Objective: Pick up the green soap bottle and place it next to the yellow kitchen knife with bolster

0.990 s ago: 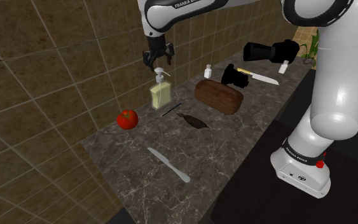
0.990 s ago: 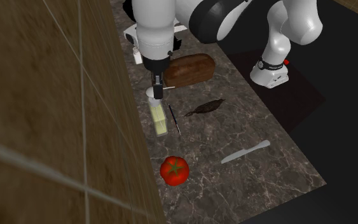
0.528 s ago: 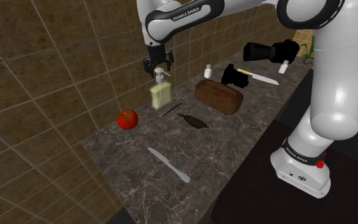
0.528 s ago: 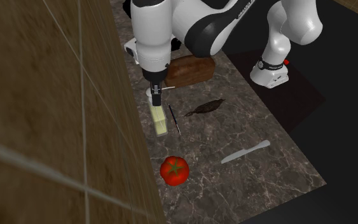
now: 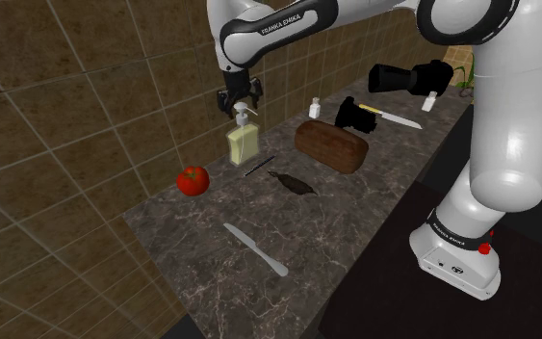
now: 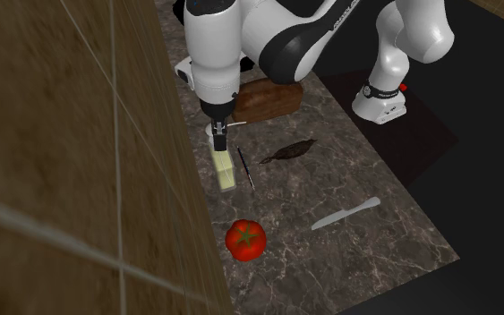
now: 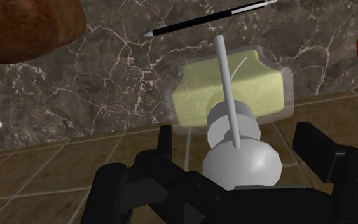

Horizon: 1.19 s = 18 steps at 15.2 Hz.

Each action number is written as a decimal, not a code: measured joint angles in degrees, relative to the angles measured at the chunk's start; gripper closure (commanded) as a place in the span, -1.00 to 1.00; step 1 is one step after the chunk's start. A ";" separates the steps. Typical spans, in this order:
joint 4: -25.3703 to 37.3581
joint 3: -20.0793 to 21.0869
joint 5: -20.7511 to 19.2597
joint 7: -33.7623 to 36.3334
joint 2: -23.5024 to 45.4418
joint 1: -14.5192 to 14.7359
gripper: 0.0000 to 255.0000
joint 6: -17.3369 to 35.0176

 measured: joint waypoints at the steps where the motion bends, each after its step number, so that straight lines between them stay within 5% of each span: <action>1: 0.00 0.00 0.00 0.00 0.00 0.00 1.00 0.00; 18: 4.06 0.21 0.54 -0.94 -0.84 0.15 1.00 -4.79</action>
